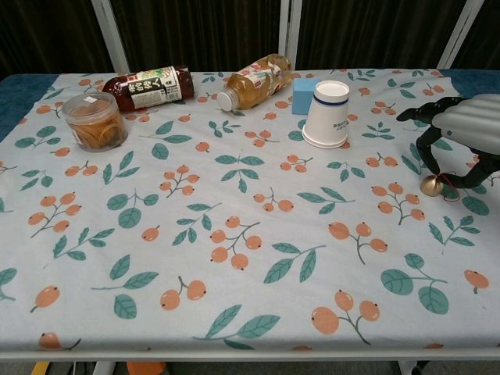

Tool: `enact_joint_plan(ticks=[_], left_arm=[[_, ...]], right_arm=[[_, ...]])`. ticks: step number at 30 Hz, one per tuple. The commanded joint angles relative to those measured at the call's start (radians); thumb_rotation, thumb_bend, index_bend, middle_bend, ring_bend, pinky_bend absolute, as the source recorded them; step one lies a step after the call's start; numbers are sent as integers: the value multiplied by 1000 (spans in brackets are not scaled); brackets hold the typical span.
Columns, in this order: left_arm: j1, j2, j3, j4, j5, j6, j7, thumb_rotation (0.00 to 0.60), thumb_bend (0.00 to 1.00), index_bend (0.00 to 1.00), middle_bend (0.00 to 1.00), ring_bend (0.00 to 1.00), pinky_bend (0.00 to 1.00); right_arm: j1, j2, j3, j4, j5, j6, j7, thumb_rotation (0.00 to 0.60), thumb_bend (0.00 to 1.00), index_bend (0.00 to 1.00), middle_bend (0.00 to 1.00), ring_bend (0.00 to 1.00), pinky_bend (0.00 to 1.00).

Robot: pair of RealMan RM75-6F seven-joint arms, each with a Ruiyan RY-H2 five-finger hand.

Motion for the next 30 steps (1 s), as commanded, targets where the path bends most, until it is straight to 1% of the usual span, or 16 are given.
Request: enact_joint_plan(ticks=[1, 6, 11, 16, 21, 23, 24, 26, 28, 29, 30], left_arm=[[0, 0, 0, 1, 0, 0, -1, 600, 0, 36, 49, 0, 48], [0, 0, 1, 1, 1, 0, -3, 600, 0, 36, 49, 0, 48], [0, 0, 1, 1, 1, 0, -4, 600, 0, 36, 49, 0, 48], [-1, 0, 1, 1, 0, -2, -4, 600, 0, 36, 49, 0, 48], [-4, -1, 0, -1, 3, -5, -4, 600, 0, 36, 49, 0, 48], [-5, -1, 0, -3, 4, -5, 0, 600, 0, 36, 49, 0, 48], [-5, -1, 0, -5, 4, -5, 2, 600, 0, 36, 49, 0, 48], [-6, 1, 0, -8, 3, -6, 5, 600, 0, 36, 49, 0, 48], [-6, 3, 0, -12, 3, -6, 7, 600, 0, 36, 49, 0, 48], [-6, 4, 1, -14, 3, -6, 8, 600, 0, 36, 49, 0, 48], [-6, 5, 1, -15, 4, -7, 8, 600, 0, 36, 49, 0, 48]], right_arm=[[1, -1, 0, 0, 2, 0, -2, 600, 298, 587, 66, 0, 0], [2, -1, 1, 1, 5, 2, 1, 600, 315, 601, 71, 0, 0], [1, 2, 3, -1, -2, 12, 13, 600, 356, 631, 78, 0, 0], [-9, 34, 13, -24, -24, 50, 44, 600, 370, 653, 83, 0, 0], [-34, 102, 39, -80, -51, 126, 88, 600, 384, 681, 101, 0, 0], [-40, 132, 38, -132, -69, 130, 138, 600, 387, 688, 107, 0, 0], [-43, 157, 34, -170, -92, 127, 185, 600, 387, 693, 109, 0, 0], [-49, 190, 28, -201, -137, 146, 225, 600, 386, 709, 112, 0, 0], [-70, 198, 39, -174, -165, 217, 189, 600, 386, 732, 123, 0, 0], [-81, 189, 51, -144, -159, 254, 146, 600, 386, 745, 132, 0, 0], [-92, 172, 68, -101, -135, 290, 77, 600, 386, 752, 137, 0, 0]])
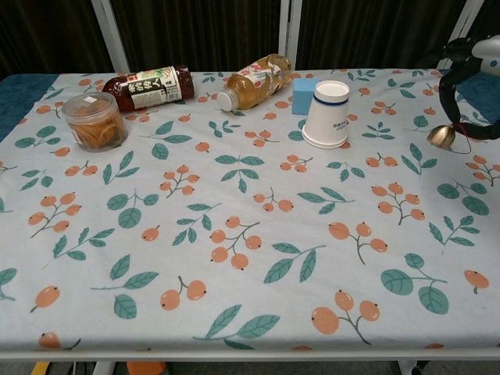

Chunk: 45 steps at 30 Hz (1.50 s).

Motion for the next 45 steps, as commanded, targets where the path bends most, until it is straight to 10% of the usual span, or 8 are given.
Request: enact_joint_plan(ticks=[1, 12, 15, 45], left_arm=[[-1, 1, 1, -2, 0, -2, 1, 600, 0, 36, 49, 0, 48], [-4, -4, 3, 1, -4, -12, 6, 600, 0, 36, 49, 0, 48], [-2, -3, 1, 2, -8, -9, -1, 600, 0, 36, 49, 0, 48], [1, -9, 7, 21, -5, -8, -17, 600, 0, 36, 49, 0, 48]], right_arm=[[-49, -13, 41, 90, 29, 138, -181, 600, 384, 758, 143, 0, 0], [-46, -13, 15, 25, 39, 29, -34, 600, 386, 800, 152, 0, 0], [-54, -52, 17, 115, -3, 106, -175, 600, 389, 816, 160, 0, 0], [-18, -163, -5, 181, 52, -41, -147, 600, 396, 832, 165, 0, 0]])
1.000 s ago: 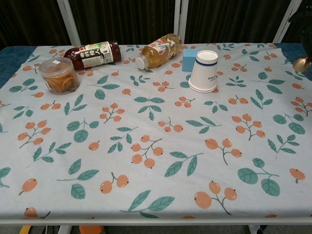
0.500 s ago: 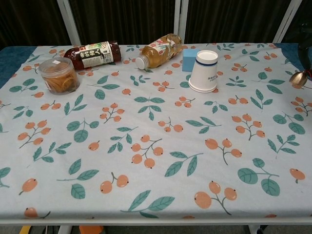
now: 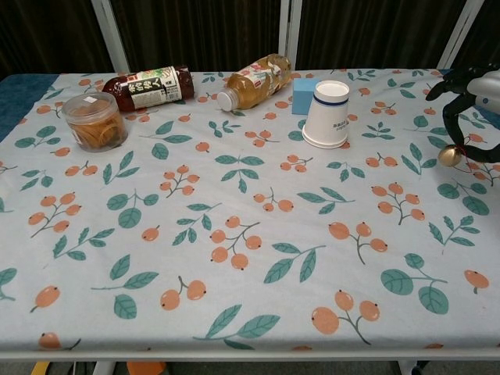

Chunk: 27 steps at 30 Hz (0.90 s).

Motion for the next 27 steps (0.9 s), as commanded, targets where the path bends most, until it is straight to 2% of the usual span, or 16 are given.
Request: enact_joint_plan(ticks=[1, 12, 21, 24, 27], left_arm=[[0, 0, 0, 0, 0, 0, -1, 600, 0, 36, 49, 0, 48], [1, 9, -2, -7, 4, 8, -3, 600, 0, 36, 49, 0, 48], [1, 8, -3, -6, 5, 9, -3, 600, 0, 36, 49, 0, 48], [1, 8, -3, -6, 5, 9, -2, 600, 0, 36, 49, 0, 48], [2, 8, -3, -6, 5, 10, -3, 600, 0, 36, 49, 0, 48]], right_arm=[[11, -15, 0, 7, 13, -21, -9, 600, 396, 831, 165, 0, 0], [38, -55, -4, 30, 42, -69, -52, 600, 394, 820, 162, 0, 0], [50, -57, -6, 21, 88, -102, -90, 600, 344, 783, 141, 0, 0], [51, -57, -8, 18, 96, -105, -98, 600, 329, 753, 134, 0, 0], [52, -54, -8, 12, 99, -104, -93, 600, 308, 666, 116, 0, 0]])
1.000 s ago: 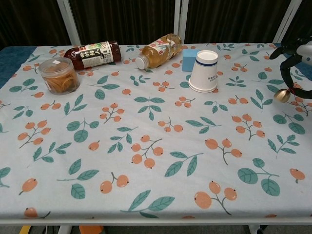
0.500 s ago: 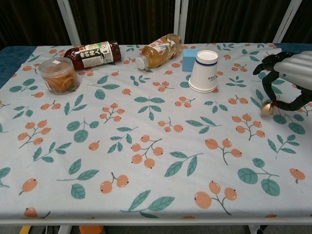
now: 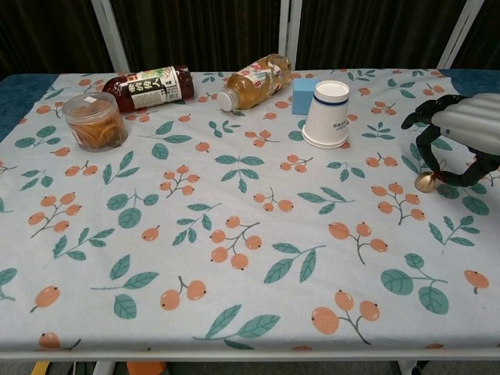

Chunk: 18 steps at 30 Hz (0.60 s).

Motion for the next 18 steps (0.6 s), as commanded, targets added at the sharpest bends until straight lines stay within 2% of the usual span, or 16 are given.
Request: enact_joint_plan(ticks=[1, 6, 8, 10, 14, 18], left_arm=[[1, 0, 0, 1, 0, 0, -1, 600, 0, 36, 49, 0, 48], [-1, -1, 0, 2, 0, -2, 0, 600, 0, 36, 49, 0, 48], [0, -1, 0, 2, 1, -1, 0, 600, 0, 36, 49, 0, 48], [0, -2, 0, 2, 0, -2, 0, 600, 0, 36, 49, 0, 48], [0, -3, 0, 2, 0, 0, 1, 600, 0, 36, 49, 0, 48], [5, 0, -3, -1, 3, 14, 2, 600, 0, 36, 49, 0, 47]], right_arm=[[-1, 2, 0, -3, -3, 5, 10, 600, 300, 617, 103, 0, 0], [-5, 8, -2, -6, -3, 12, 22, 600, 217, 304, 38, 0, 0], [-6, 12, -3, -8, 6, 9, 20, 600, 174, 113, 10, 0, 0], [-8, 17, -2, -14, 12, 12, 23, 600, 145, 13, 0, 0, 0], [-34, 38, 3, -44, -13, 71, 62, 600, 123, 0, 0, 0, 0], [-123, 104, -8, -94, -101, 247, 158, 600, 123, 0, 0, 0, 0]])
